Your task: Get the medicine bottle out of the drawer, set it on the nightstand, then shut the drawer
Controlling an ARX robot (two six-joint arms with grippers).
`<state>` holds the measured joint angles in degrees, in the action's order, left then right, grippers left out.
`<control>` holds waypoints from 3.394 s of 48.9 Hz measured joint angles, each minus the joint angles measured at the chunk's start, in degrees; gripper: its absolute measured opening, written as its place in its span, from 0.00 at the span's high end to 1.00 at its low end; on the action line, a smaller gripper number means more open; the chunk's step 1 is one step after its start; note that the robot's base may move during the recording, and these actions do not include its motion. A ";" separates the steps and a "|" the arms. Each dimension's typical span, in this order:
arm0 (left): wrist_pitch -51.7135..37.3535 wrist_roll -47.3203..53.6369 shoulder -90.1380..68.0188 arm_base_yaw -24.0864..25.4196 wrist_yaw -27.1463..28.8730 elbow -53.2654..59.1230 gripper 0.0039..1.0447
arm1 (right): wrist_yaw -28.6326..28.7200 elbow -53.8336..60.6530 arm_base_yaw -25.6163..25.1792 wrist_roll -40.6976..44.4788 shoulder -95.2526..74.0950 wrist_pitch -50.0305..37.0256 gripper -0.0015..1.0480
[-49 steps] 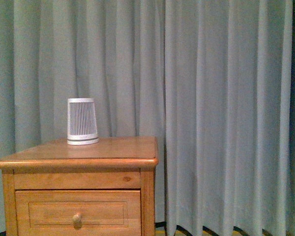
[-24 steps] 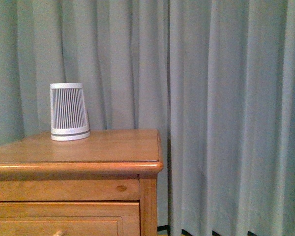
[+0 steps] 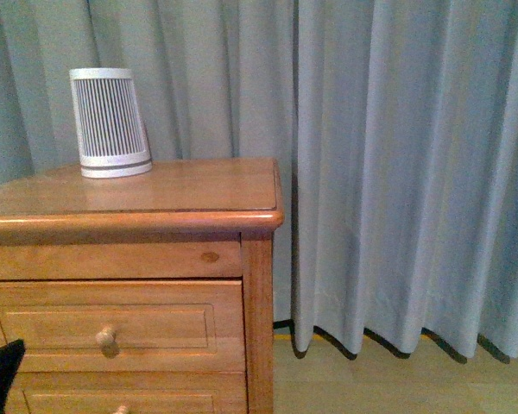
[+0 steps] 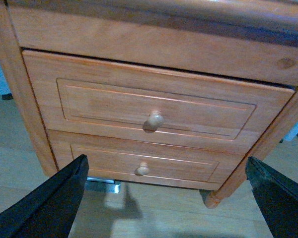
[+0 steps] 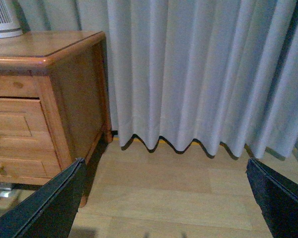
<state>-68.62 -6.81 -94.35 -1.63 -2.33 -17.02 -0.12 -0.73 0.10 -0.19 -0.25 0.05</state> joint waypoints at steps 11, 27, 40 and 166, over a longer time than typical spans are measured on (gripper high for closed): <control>-5.31 0.61 -22.43 -1.79 3.98 -13.35 0.06 | -0.02 0.00 0.00 0.00 0.00 0.00 0.07; -7.91 8.87 -35.26 -2.56 -0.44 -27.39 0.06 | -0.02 0.00 0.00 0.00 0.00 0.00 0.07; -6.40 10.62 -38.91 -2.54 -1.75 -32.59 0.06 | -0.02 0.00 0.00 0.00 0.00 0.00 0.07; -4.87 9.97 -34.51 -2.36 1.27 -21.09 0.77 | -0.02 0.00 0.00 0.02 0.00 0.00 0.07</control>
<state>-73.49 3.16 -128.86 -3.99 -1.06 -38.11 -0.14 -0.73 0.10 -0.16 -0.25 0.05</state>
